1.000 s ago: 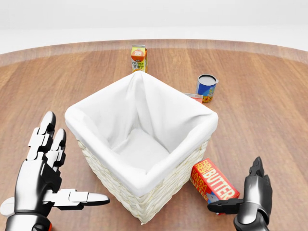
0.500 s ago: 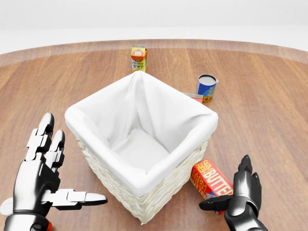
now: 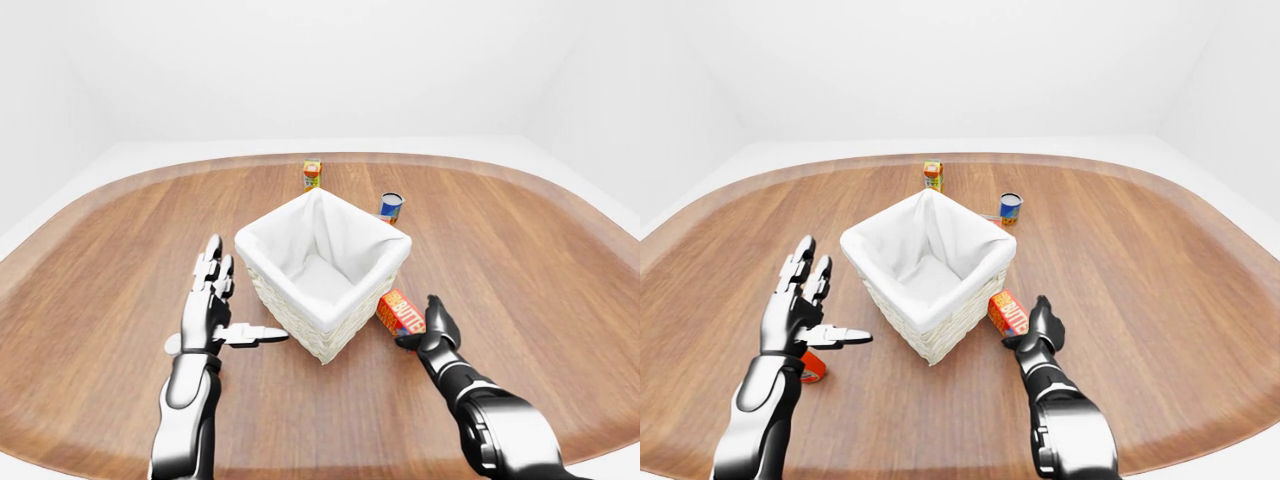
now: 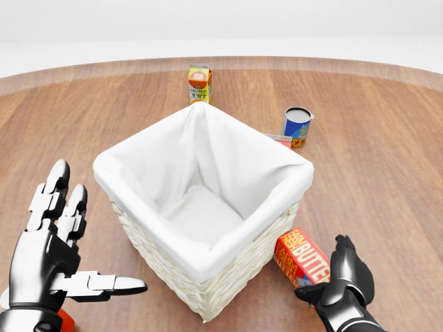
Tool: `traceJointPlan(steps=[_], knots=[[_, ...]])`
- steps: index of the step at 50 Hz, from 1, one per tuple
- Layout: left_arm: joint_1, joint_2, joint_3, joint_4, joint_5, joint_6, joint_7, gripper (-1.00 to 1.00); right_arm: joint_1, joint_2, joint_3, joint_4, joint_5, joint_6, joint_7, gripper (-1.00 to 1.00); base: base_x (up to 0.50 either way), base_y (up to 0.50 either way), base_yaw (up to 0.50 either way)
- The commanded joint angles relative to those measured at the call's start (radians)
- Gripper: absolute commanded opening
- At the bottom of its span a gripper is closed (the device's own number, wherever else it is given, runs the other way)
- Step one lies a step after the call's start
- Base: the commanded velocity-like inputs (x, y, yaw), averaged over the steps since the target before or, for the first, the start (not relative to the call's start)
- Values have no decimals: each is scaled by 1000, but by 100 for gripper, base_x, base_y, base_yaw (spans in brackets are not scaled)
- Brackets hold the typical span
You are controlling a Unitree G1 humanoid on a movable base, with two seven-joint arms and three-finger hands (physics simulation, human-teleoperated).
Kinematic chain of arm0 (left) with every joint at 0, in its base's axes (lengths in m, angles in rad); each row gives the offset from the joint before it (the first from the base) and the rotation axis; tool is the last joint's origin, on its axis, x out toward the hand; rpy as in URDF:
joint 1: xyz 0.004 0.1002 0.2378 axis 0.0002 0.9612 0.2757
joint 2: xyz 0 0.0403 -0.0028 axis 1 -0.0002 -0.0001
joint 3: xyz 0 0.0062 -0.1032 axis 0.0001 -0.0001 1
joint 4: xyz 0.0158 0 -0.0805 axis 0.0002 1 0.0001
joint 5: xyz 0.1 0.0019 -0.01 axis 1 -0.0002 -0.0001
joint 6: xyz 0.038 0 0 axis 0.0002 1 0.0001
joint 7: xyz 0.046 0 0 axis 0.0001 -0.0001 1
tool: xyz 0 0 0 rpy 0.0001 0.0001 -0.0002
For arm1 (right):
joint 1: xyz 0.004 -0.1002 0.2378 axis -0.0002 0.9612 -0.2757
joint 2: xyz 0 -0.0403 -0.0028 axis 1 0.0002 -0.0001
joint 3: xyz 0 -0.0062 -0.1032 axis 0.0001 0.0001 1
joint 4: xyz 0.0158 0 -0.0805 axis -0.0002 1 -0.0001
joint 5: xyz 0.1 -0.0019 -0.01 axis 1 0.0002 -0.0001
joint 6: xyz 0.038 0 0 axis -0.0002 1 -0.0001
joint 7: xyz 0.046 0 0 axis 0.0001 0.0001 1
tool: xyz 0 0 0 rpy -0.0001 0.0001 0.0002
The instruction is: Pick up the butter and put it in the basket.
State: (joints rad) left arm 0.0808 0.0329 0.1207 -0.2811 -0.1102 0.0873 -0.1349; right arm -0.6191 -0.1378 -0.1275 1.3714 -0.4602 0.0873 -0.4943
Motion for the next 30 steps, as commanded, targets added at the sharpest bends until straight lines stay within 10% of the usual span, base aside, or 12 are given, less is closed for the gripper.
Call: traceJointPlan(steps=[1, 30], knots=[[0, 2, 11, -19, -12, 0, -4, 100, 34, 12, 21, 14, -104, 0, -29, -100, 0, 0, 0], [-20, 11, 36, -32, -24, 0, 8, 100, 83, 26, -6, 17, -159, 0, -29, -100, 0, 0, 0]])
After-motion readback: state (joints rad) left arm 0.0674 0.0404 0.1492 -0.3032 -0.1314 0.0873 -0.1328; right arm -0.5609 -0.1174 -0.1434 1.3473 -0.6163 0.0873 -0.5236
